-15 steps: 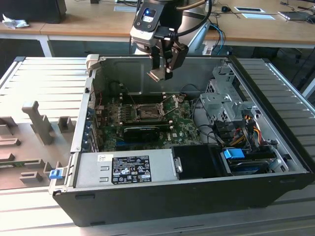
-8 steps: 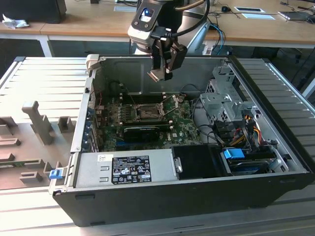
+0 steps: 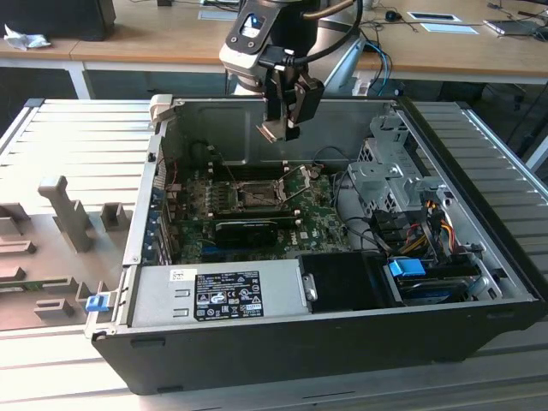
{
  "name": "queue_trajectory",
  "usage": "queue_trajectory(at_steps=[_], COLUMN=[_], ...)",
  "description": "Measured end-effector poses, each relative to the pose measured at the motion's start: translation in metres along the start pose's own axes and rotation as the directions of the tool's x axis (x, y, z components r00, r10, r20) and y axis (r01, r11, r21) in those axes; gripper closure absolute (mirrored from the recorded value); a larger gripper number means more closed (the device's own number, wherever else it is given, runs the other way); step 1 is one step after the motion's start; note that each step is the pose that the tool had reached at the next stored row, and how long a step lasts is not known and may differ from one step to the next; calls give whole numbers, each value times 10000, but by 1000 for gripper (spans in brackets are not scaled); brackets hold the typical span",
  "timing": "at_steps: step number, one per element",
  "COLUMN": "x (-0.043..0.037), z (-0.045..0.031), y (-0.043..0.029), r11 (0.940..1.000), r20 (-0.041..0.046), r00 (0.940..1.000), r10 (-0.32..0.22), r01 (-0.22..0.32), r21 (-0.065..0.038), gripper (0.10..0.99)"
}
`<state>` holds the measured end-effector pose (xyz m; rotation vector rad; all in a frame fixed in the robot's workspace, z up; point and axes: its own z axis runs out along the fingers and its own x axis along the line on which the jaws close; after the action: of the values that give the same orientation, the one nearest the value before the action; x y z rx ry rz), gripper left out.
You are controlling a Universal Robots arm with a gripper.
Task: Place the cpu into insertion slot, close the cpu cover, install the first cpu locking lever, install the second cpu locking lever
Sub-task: 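Place the cpu into insertion slot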
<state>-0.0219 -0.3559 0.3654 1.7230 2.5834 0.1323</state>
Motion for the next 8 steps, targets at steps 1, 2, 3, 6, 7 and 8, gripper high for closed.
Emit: queue_trajectory(at_steps=[1, 2, 3, 6, 7, 8], x=[0, 0, 0, 0, 0, 0], z=[0, 0, 1, 3, 3, 3], y=[0, 0, 0, 0, 0, 0], r11=[10000, 9999, 9998, 9986, 9984, 9980], r20=[6, 10, 18, 46, 51, 56], r00=[10000, 9999, 9998, 9986, 9983, 9980], r10=[62, 114, 198, 523, 574, 631], r01=[-62, -114, -198, -523, -574, -631], r21=[-1, -2, -4, -11, -13, -14], gripper=[561, 561, 561, 561, 561, 561])
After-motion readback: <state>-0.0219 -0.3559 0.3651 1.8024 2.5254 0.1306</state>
